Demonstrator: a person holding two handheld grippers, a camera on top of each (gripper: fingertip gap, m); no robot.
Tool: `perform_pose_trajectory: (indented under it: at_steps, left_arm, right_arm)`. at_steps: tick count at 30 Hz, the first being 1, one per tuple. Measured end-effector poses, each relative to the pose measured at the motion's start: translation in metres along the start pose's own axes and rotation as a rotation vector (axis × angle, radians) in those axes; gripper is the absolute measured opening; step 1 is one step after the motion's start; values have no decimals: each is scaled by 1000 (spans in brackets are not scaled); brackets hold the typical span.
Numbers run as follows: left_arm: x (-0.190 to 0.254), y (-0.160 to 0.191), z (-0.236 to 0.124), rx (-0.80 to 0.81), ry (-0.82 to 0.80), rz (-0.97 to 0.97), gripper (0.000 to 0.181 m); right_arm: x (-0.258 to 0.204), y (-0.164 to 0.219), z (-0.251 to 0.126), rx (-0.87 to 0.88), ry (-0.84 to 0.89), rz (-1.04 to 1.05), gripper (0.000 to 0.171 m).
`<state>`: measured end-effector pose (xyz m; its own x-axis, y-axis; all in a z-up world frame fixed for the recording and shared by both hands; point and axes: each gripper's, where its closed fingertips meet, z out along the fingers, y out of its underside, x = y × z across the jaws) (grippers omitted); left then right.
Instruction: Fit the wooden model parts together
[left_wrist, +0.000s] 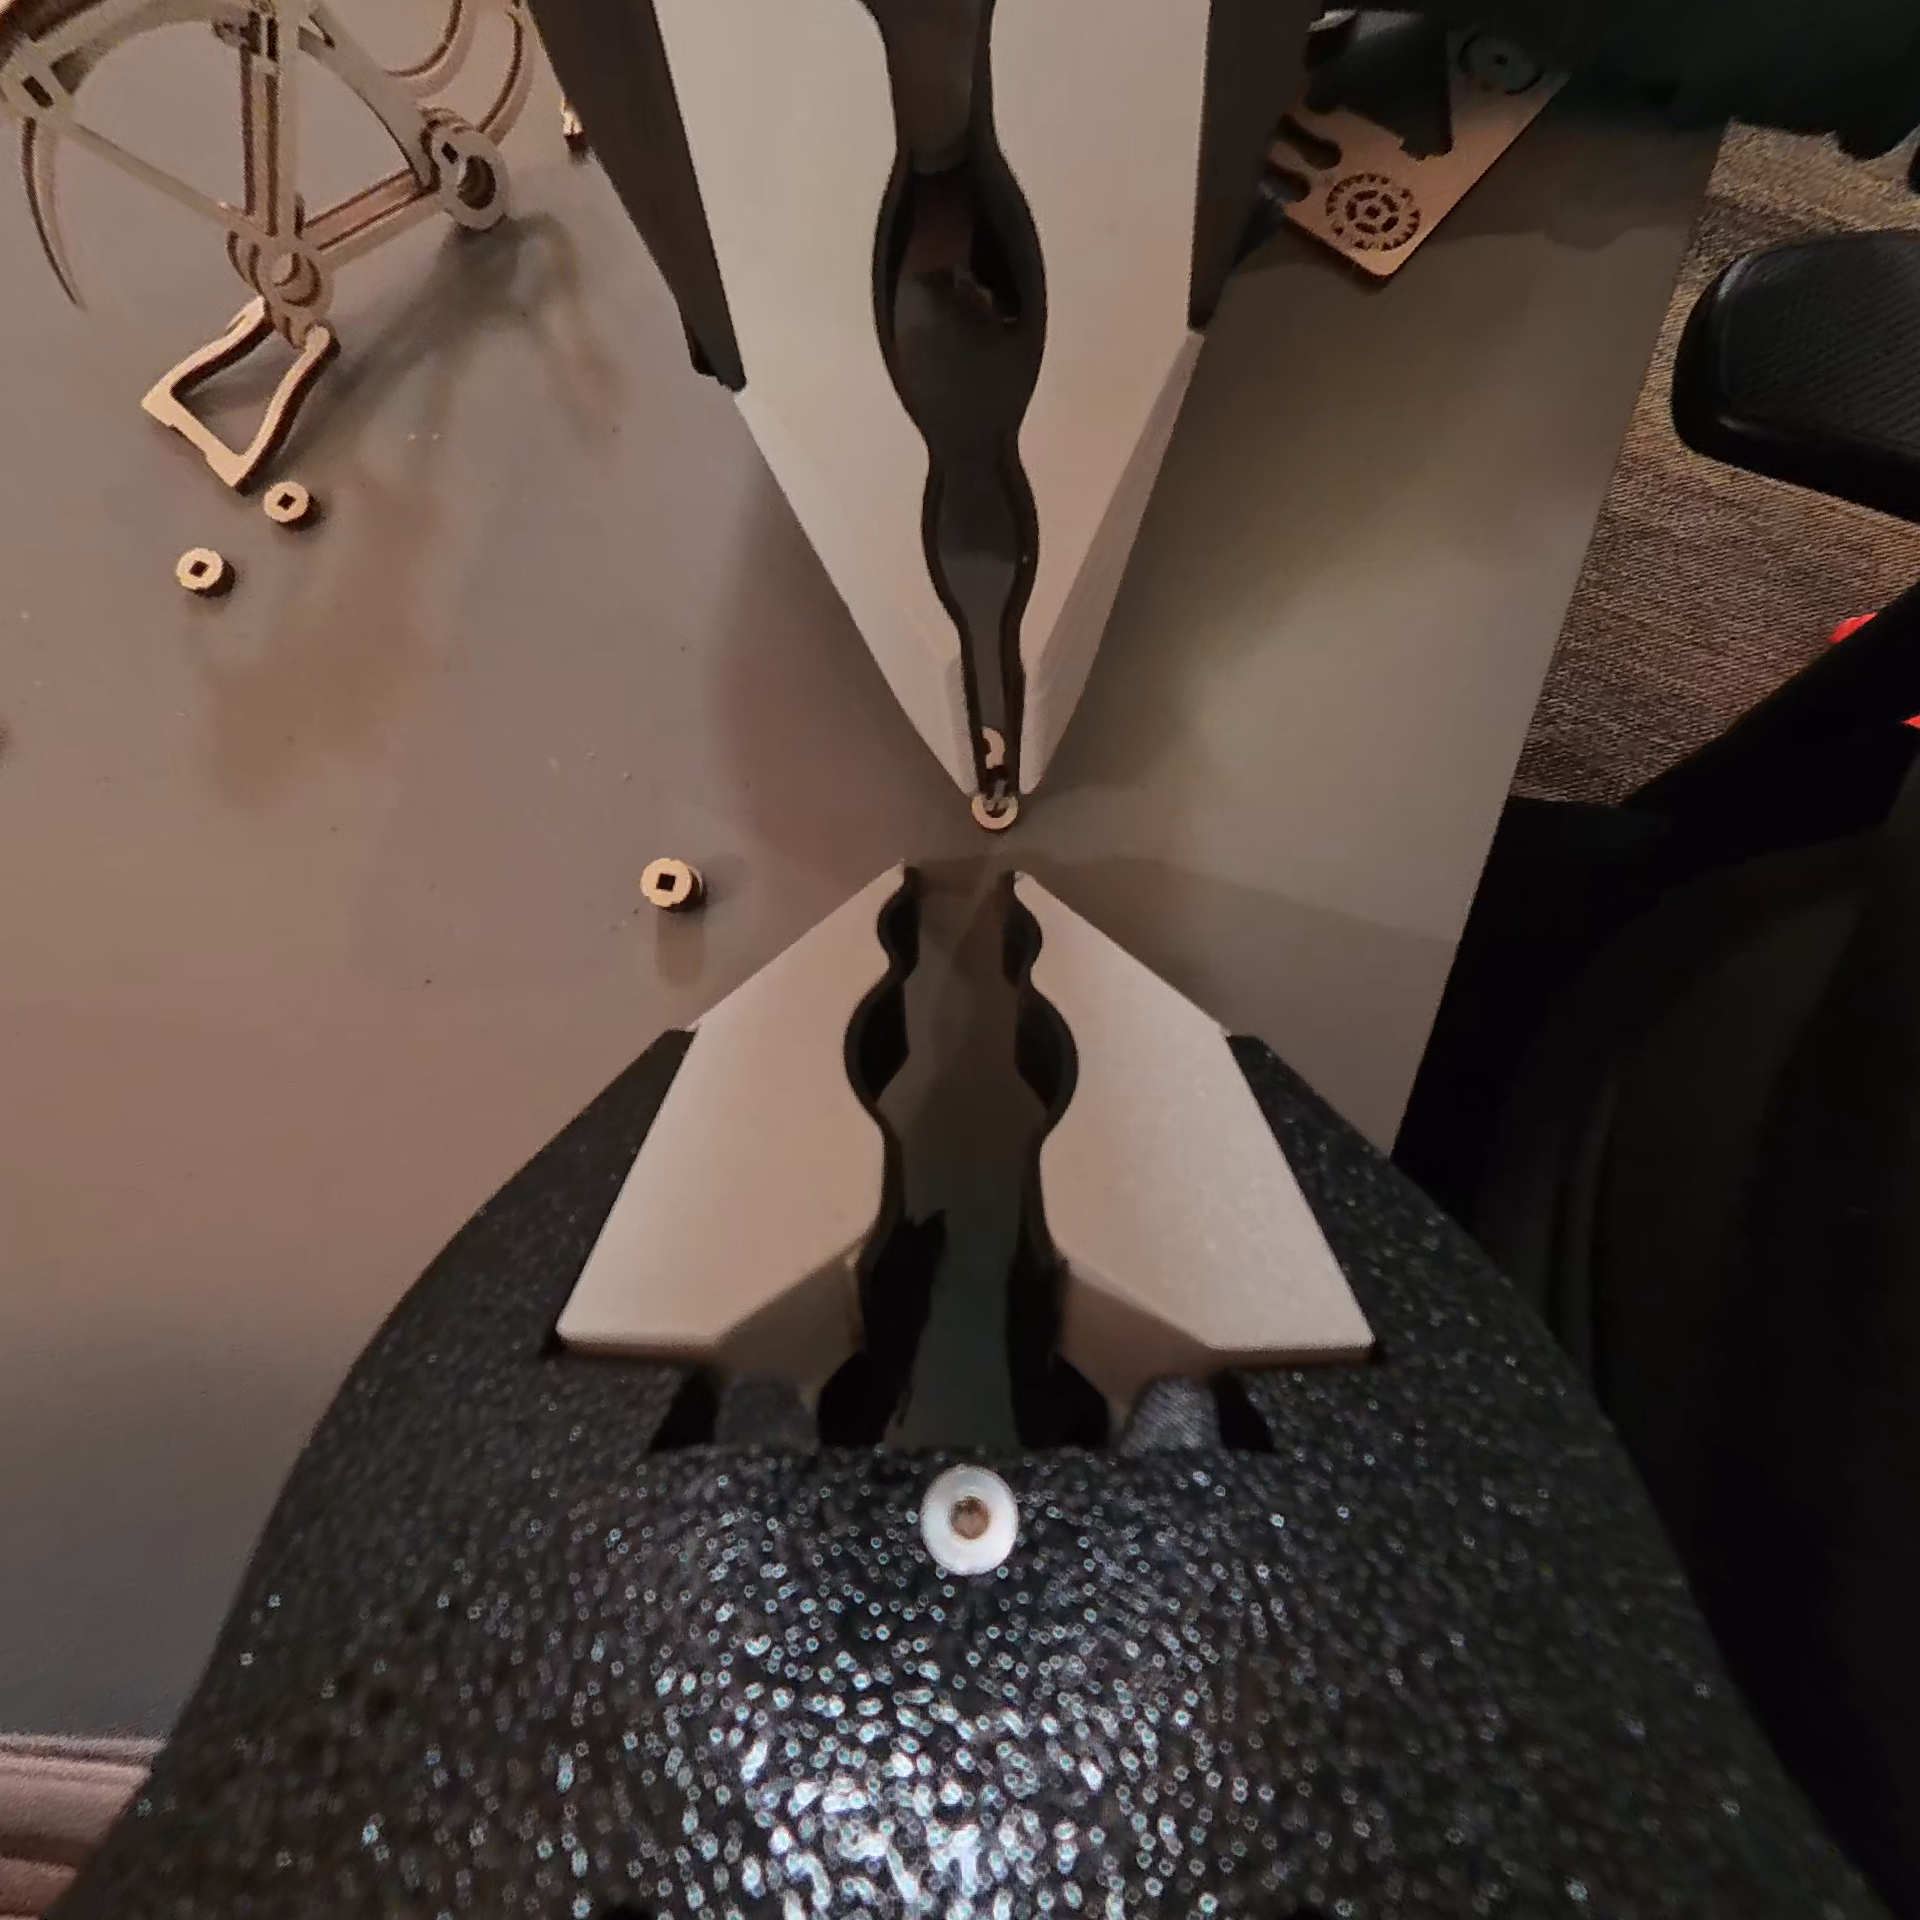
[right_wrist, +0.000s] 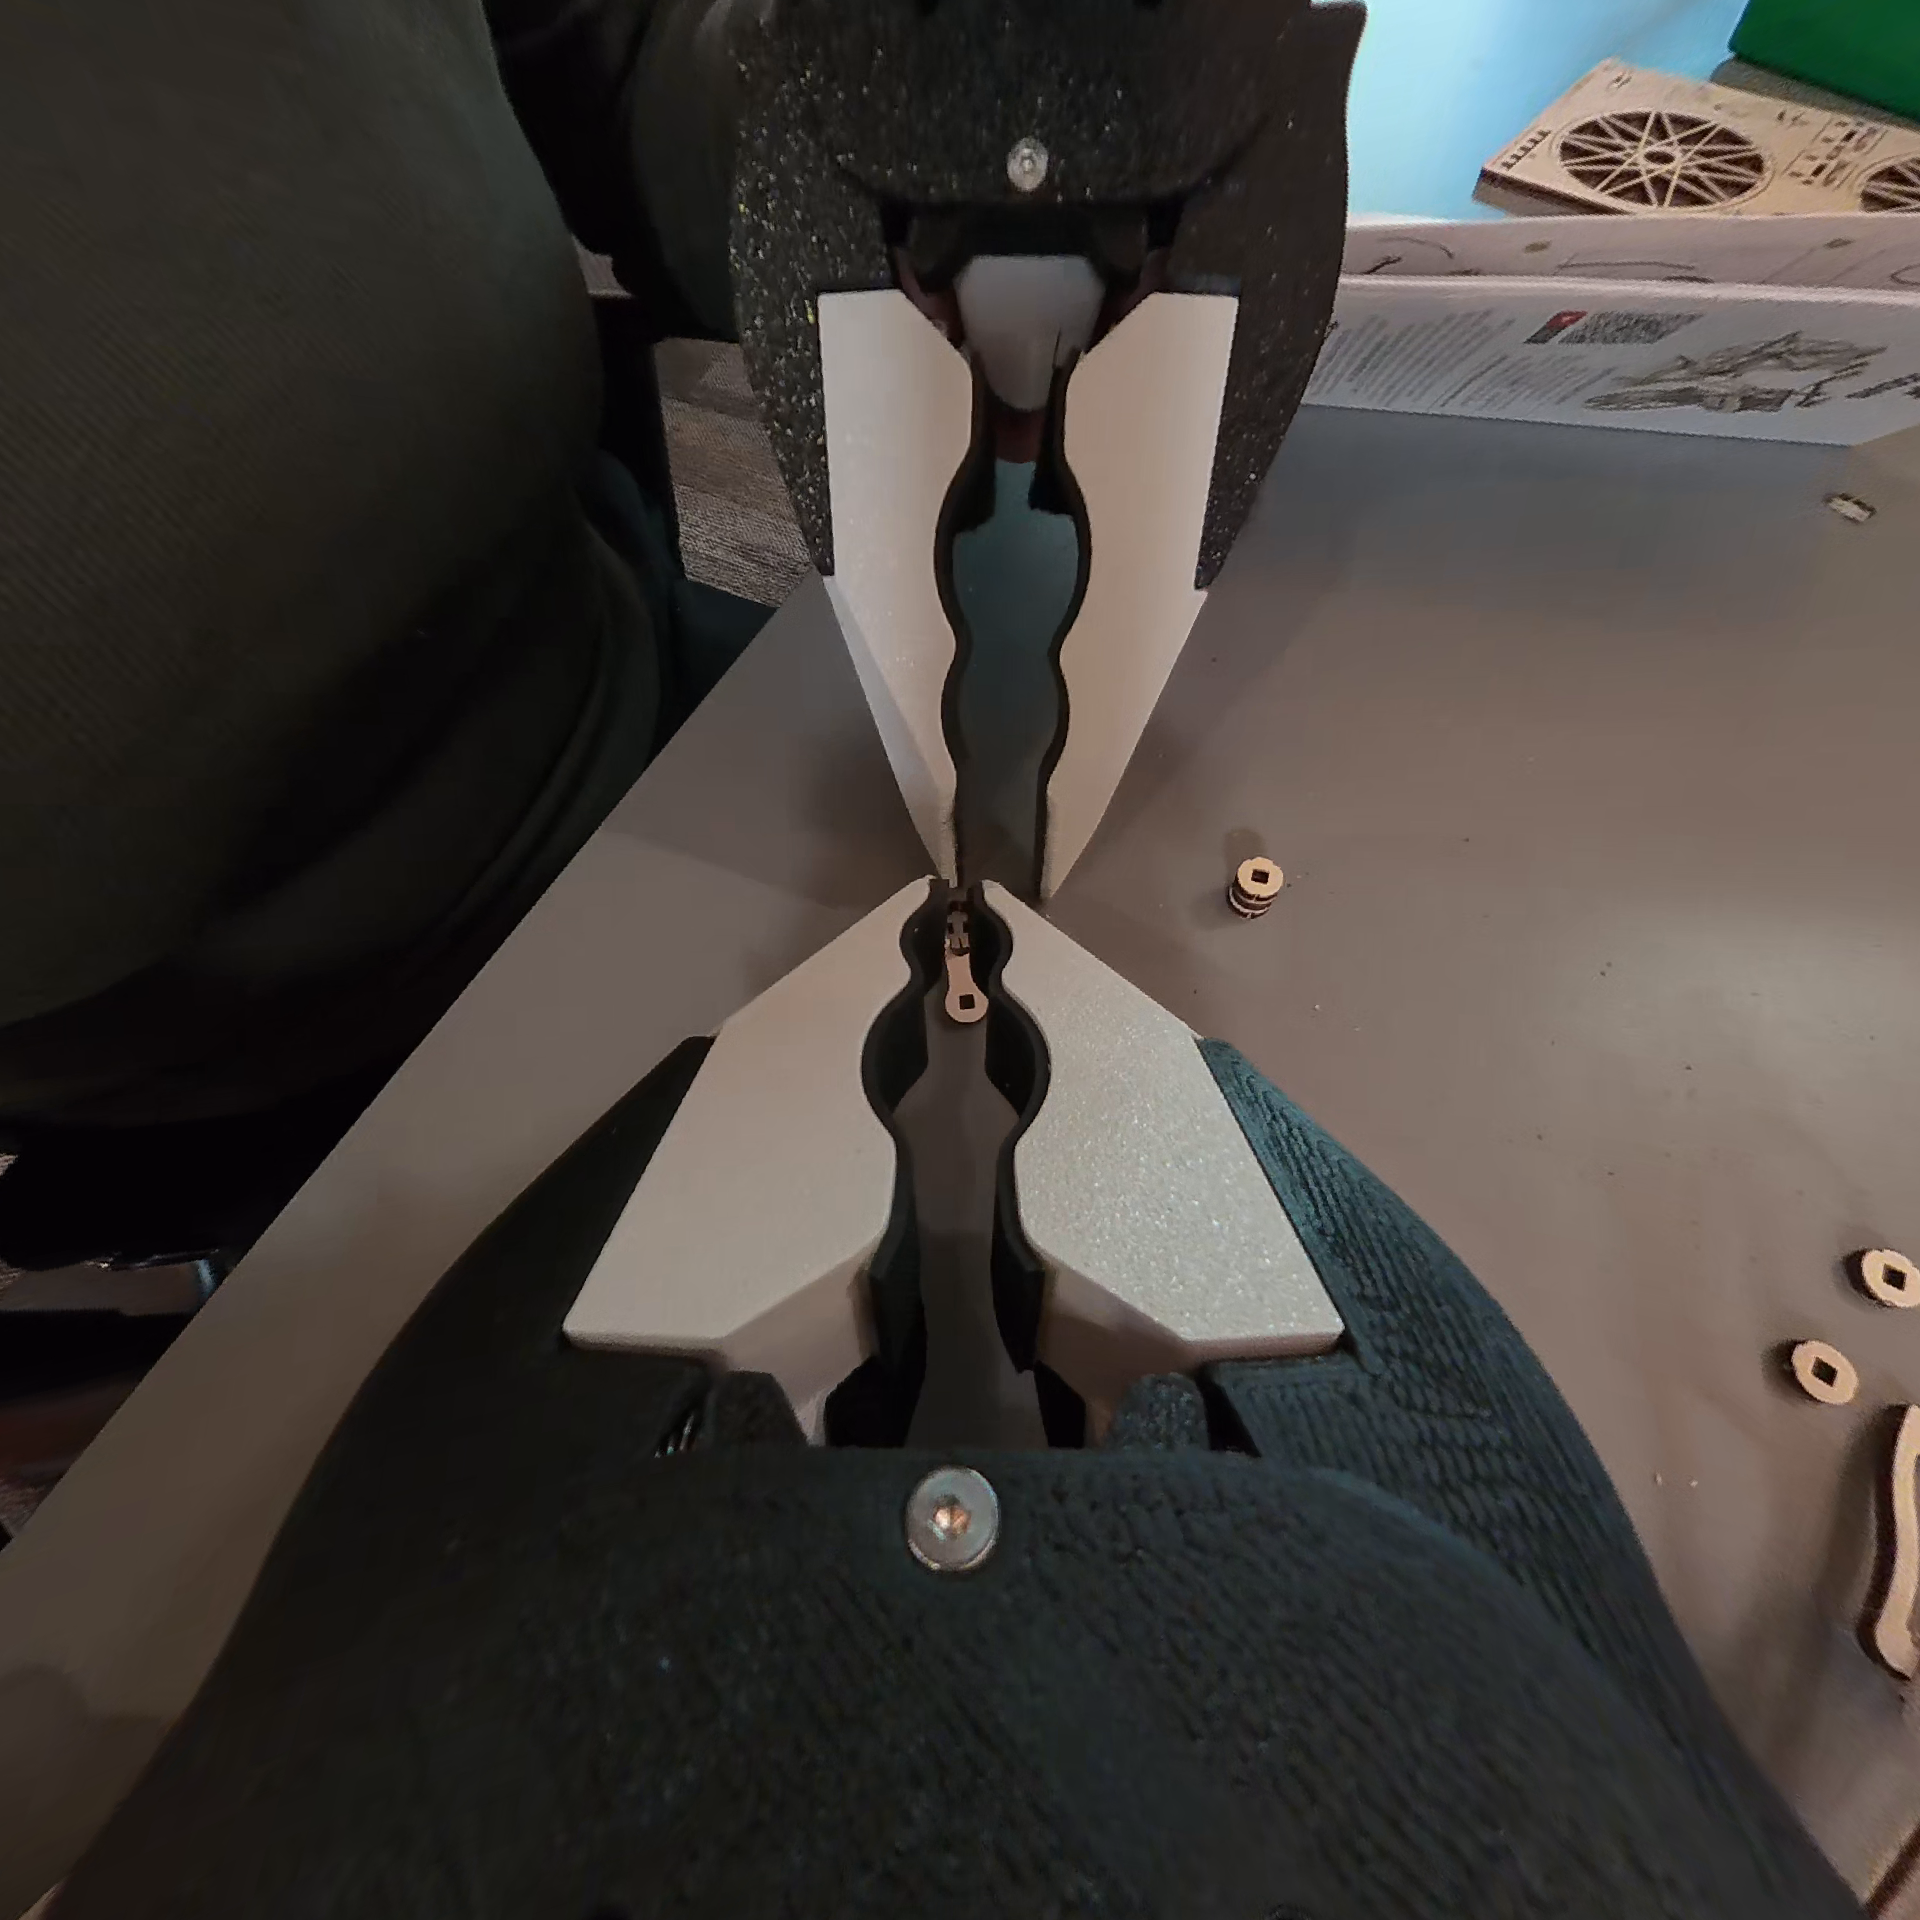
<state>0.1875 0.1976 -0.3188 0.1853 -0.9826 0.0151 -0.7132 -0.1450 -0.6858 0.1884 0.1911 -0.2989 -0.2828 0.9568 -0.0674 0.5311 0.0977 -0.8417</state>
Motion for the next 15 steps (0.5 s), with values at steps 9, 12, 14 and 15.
perform_pose_trajectory:
  at_steps: [9, 12, 14, 15]
  left_arm:
    - [0, 0, 0, 5, 2, -2, 12]
    - [0, 0, 0, 7, 3, -5, 12]
    - [0, 0, 0, 8, 3, -4, 12]
    - [0, 0, 0, 9, 3, -4, 12]
  right_arm:
    - [3, 0, -2, 6, 16, -12, 0]
    - [4, 4, -6, -6, 32, -10, 0]
    - [1, 9, -8, -26, 15, 11, 0]
    - [0, 11, -9, -36, 11, 20, 0]
